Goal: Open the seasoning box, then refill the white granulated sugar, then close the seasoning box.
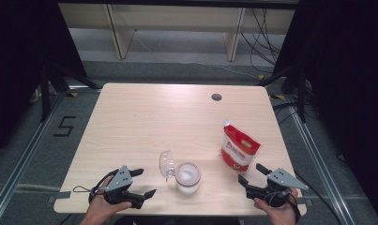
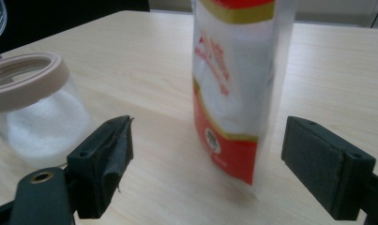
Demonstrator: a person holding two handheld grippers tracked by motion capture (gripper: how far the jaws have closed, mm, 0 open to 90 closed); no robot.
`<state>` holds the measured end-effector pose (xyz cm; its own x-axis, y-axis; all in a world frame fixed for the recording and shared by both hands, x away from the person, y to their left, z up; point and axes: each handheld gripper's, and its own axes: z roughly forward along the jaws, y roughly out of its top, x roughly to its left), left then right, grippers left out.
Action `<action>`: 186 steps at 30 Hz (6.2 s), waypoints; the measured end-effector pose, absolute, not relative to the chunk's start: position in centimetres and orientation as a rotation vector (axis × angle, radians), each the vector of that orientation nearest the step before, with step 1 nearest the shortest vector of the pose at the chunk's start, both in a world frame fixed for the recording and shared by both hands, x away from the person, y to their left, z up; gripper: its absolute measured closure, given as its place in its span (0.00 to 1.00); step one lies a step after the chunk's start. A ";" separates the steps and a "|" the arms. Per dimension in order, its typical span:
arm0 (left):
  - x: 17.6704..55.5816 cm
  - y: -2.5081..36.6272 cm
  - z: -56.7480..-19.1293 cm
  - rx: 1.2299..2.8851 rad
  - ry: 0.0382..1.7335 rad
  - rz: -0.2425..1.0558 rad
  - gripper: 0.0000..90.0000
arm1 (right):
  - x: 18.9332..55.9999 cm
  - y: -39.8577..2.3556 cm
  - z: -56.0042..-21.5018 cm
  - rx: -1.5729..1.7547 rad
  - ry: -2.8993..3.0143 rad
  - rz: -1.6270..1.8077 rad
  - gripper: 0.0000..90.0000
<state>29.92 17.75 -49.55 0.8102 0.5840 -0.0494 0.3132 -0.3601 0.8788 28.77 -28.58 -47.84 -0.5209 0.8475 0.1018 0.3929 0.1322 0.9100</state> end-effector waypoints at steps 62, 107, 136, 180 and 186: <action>29.9 14.4 -45.7 1.954 0.613 0.372 0.99 | 27.4 -26.3 -48.3 1.116 2.125 1.317 0.20; 30.4 13.2 -44.8 1.914 0.575 0.330 0.86 | 27.3 -26.2 -48.4 1.109 2.145 1.310 0.20; 29.7 14.8 -45.2 1.944 0.633 0.299 0.53 | 27.4 -26.2 -48.4 1.108 2.146 1.313 0.20; 27.5 18.0 -47.7 2.012 0.752 0.289 0.33 | 27.5 -26.5 -48.7 1.116 2.144 1.326 0.20; 27.5 18.0 -47.9 2.008 0.756 0.275 0.33 | 27.4 -26.5 -48.7 1.114 2.148 1.324 0.20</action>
